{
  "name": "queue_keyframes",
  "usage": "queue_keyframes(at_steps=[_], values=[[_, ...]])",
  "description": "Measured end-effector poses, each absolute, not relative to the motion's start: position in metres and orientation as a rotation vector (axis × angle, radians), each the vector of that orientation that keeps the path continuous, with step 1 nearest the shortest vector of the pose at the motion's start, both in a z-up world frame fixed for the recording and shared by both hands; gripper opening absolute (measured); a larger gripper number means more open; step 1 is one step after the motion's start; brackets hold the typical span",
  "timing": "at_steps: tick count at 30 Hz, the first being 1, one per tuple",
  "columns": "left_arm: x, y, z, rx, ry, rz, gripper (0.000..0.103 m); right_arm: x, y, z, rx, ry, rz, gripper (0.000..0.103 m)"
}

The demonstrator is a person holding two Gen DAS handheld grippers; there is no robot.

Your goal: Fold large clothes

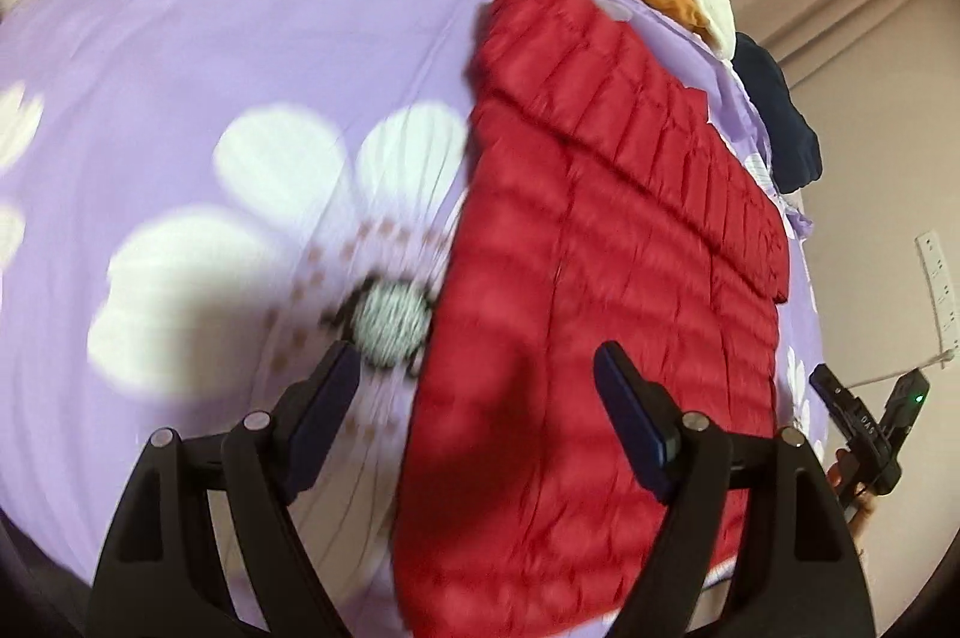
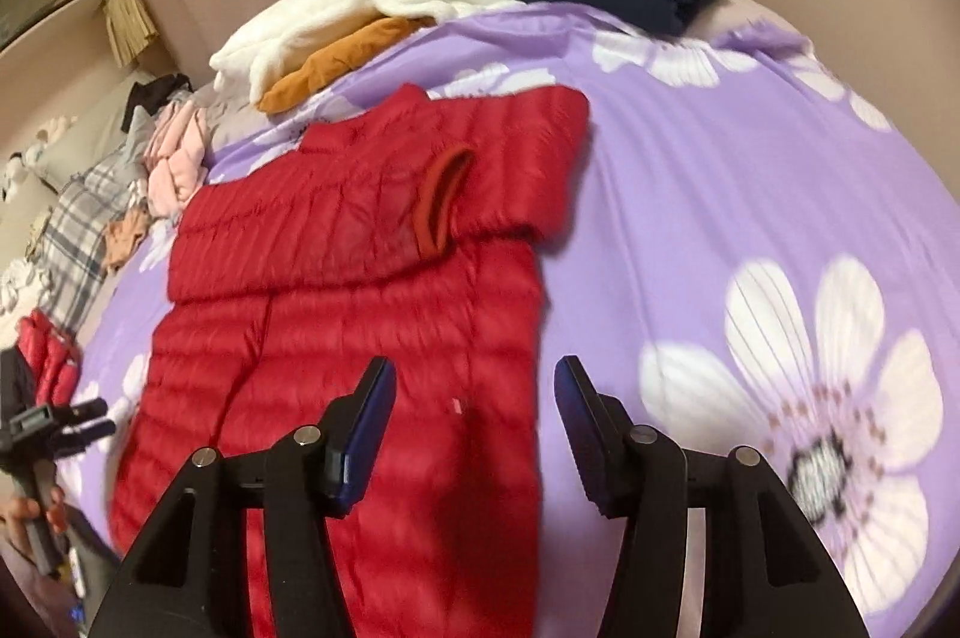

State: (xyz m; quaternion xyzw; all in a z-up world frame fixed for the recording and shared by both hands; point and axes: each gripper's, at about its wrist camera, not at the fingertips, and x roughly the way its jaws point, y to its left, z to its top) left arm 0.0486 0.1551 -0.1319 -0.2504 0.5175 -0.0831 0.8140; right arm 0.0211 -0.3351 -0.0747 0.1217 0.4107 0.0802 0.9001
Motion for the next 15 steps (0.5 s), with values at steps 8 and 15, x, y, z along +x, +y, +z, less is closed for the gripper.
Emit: queue_keyframes(at_steps=[8, 15], values=[[0.015, 0.154, -0.149, -0.684, 1.124, -0.241, 0.080, -0.016, -0.354, -0.100, 0.371, 0.933, 0.169, 0.055], [0.002, 0.147, -0.154, -0.723, 1.124, -0.290, 0.081, -0.031, -0.355, -0.119, 0.487, 0.998, 0.244, 0.055]])
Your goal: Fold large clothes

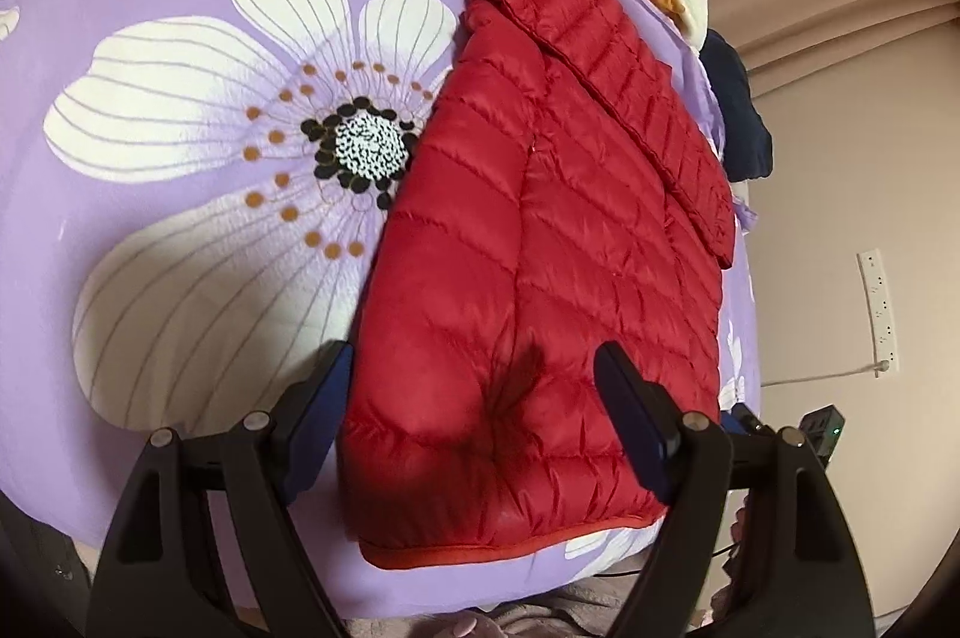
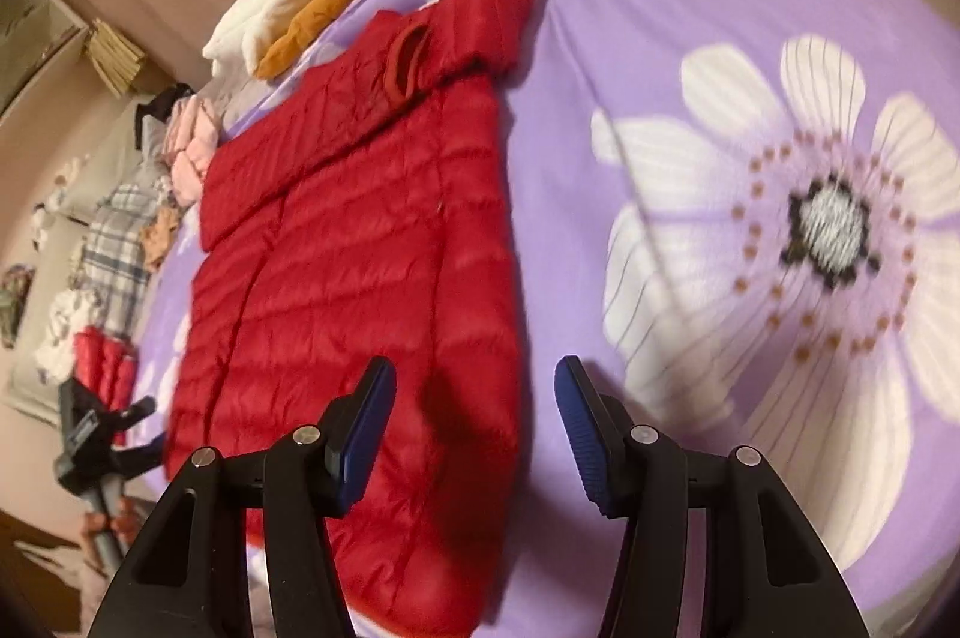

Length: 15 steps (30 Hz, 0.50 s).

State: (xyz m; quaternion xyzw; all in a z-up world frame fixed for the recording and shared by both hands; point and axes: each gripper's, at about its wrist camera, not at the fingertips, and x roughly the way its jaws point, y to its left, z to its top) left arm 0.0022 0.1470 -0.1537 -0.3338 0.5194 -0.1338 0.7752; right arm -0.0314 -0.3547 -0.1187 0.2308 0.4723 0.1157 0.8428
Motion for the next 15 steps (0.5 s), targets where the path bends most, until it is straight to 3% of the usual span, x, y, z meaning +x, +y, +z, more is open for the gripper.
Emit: queue_keyframes(at_steps=[15], values=[[0.008, 0.135, -0.158, -0.762, 1.146, -0.386, 0.089, -0.022, -0.342, -0.145, 0.770, 1.024, 0.386, 0.056]])
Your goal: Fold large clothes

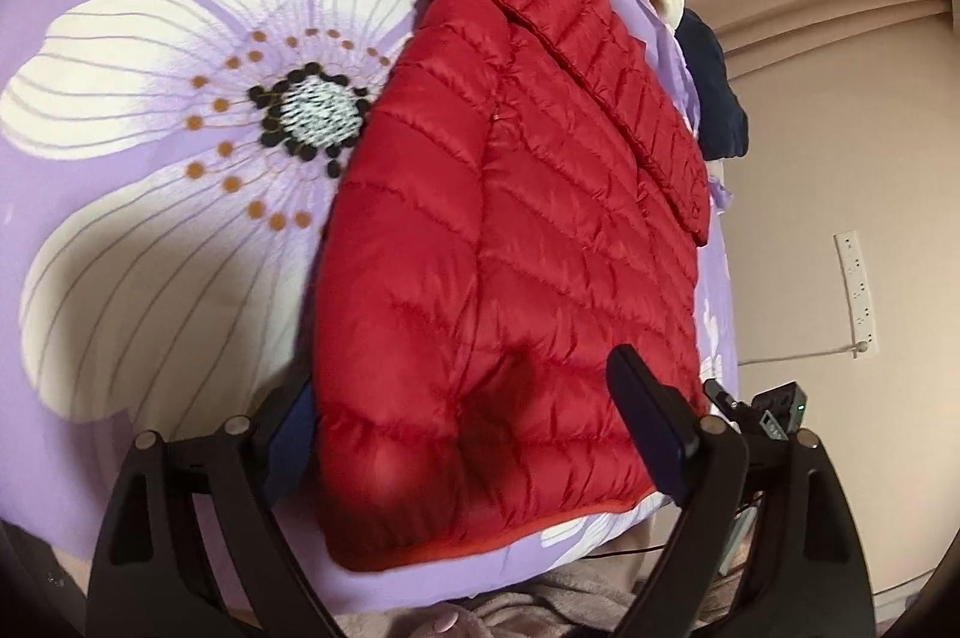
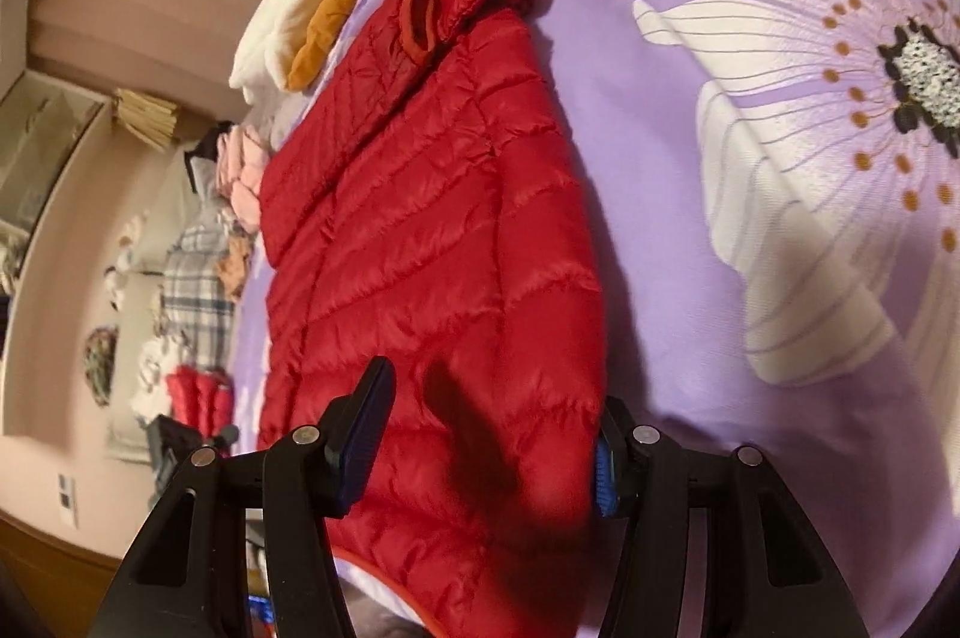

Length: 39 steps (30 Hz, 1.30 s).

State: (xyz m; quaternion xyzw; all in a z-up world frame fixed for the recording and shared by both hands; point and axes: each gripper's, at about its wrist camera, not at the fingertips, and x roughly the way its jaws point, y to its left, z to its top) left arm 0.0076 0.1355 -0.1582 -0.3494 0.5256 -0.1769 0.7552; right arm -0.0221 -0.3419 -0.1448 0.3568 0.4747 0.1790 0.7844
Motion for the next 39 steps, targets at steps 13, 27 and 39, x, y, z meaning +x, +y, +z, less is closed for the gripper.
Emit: queue_keyframes(at_steps=[13, 27, 39], values=[[0.001, 0.121, -0.160, -0.818, 1.181, -0.483, 0.088, -0.042, -0.343, -0.150, 0.753, 1.081, 0.441, 0.056], [-0.012, 0.123, -0.163, -0.832, 1.183, -0.418, 0.070, -0.049, -0.335, -0.146, 0.686, 1.045, 0.399, 0.056], [-0.012, 0.134, -0.172, -0.888, 1.195, -0.371, 0.034, -0.054, -0.338, -0.144, 0.666, 0.985, 0.373, 0.033]])
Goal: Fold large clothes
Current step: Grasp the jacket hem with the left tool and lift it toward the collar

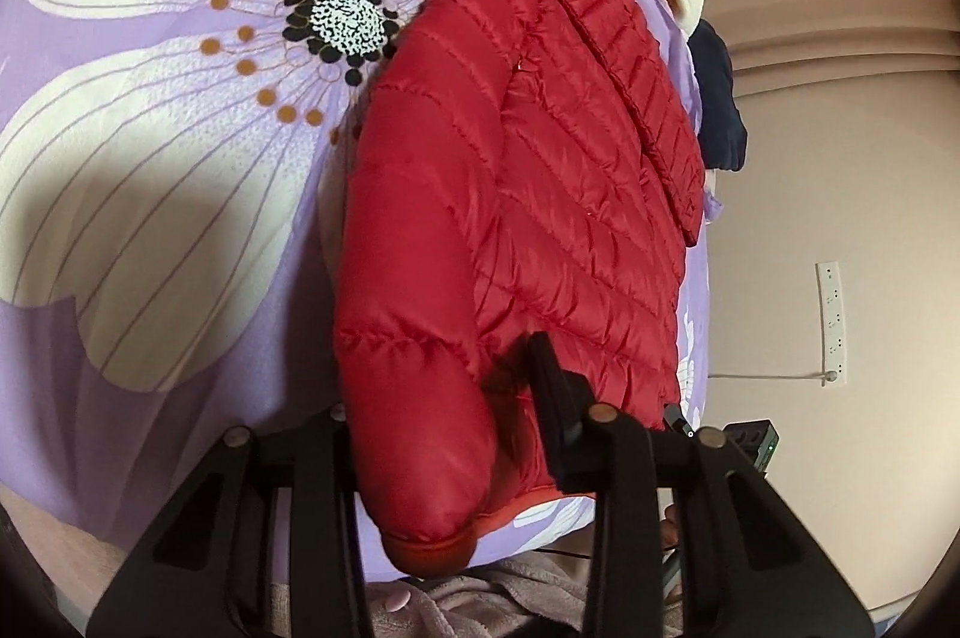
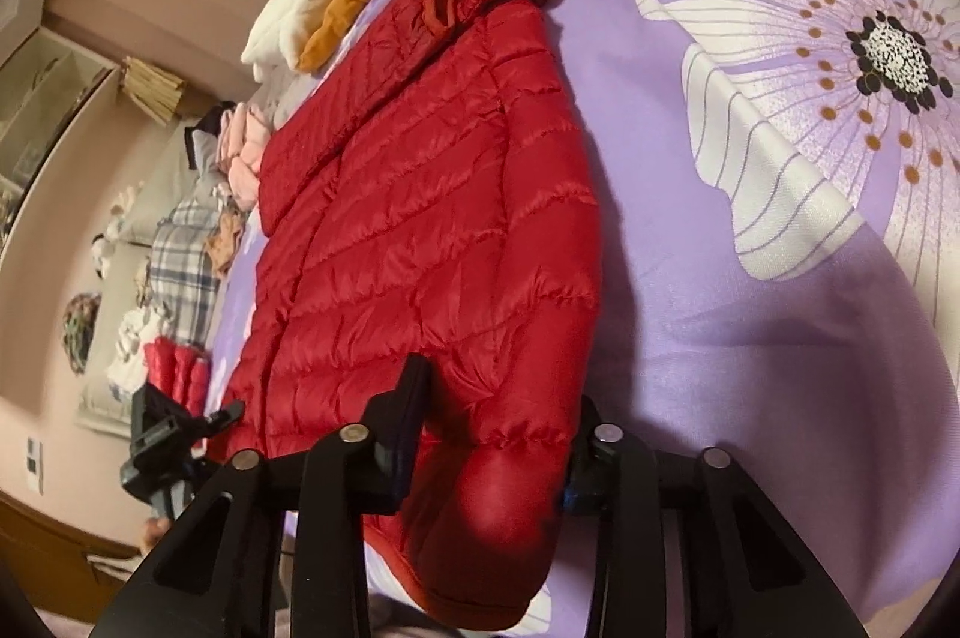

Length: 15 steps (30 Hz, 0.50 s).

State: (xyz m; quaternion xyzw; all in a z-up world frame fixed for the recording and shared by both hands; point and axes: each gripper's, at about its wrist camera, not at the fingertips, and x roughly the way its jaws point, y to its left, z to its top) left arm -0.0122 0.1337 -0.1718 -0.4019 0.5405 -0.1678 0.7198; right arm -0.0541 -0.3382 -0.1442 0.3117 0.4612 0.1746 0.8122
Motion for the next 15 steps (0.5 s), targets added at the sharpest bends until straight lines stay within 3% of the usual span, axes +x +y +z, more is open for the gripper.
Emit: queue_keyframes(at_steps=[7, 15], values=[[-0.010, 0.112, -0.150, -0.769, 1.169, -0.424, 0.025, -0.058, -0.335, -0.127, 0.625, 0.895, 0.412, 0.024], [-0.009, 0.102, -0.126, -0.731, 1.095, -0.469, 0.021, -0.061, -0.334, -0.121, 0.619, 0.850, 0.443, 0.023]])
